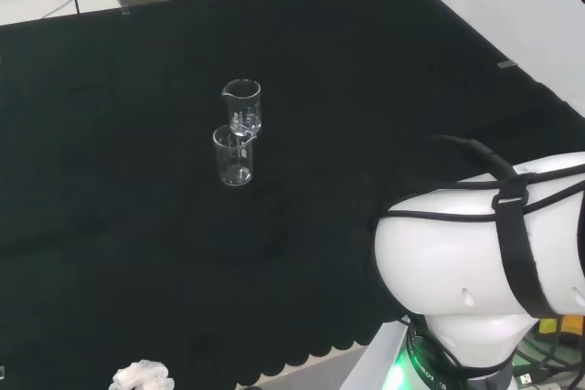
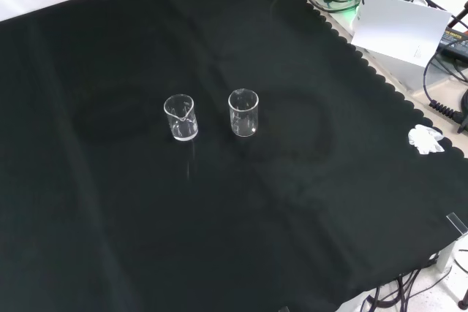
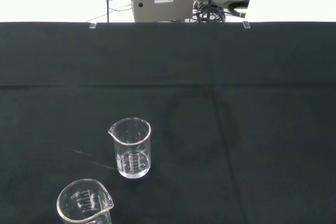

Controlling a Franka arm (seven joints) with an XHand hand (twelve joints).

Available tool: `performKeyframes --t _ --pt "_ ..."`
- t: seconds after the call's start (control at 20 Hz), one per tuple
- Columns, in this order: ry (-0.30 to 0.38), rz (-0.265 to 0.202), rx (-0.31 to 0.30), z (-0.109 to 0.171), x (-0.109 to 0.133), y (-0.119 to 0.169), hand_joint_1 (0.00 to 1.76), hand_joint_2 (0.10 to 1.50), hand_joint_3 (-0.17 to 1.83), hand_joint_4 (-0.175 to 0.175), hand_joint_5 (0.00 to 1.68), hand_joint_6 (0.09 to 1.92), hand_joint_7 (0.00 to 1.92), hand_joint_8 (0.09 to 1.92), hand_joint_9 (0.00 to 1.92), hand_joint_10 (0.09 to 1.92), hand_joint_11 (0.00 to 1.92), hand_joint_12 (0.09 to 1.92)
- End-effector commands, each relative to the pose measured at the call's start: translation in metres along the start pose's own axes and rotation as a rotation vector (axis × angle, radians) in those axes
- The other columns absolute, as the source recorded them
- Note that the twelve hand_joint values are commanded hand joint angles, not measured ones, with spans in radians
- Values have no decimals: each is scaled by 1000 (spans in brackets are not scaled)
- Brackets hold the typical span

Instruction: Pick up the beaker on the right.

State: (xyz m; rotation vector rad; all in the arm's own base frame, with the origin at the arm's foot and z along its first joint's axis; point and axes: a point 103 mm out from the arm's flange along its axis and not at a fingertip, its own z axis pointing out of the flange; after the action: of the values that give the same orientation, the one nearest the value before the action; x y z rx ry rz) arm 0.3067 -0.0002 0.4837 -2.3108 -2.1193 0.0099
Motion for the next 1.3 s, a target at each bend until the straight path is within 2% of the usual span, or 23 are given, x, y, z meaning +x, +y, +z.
performKeyframes --t 0.05,0.55,0.75,0.95,1.1,1.3 --pt "-9 0 -8 0 0 0 0 1365 62 -37 268 87 48 238 56 678 0 1272" --pt "-7 10 11 5 -3 2 0 1371 65 -36 280 87 53 257 61 683 0 1285" --pt "-4 26 13 13 -14 9 5 1362 61 -37 285 87 65 303 80 691 0 1289" --pt "17 47 6 27 -30 23 77 1326 45 -44 318 87 68 466 136 711 0 1309" --pt "33 68 24 46 -40 37 163 1289 30 -52 357 87 94 568 194 723 0 1345" --pt "43 75 47 74 -49 61 233 1255 15 -54 368 87 98 611 209 723 0 1363"
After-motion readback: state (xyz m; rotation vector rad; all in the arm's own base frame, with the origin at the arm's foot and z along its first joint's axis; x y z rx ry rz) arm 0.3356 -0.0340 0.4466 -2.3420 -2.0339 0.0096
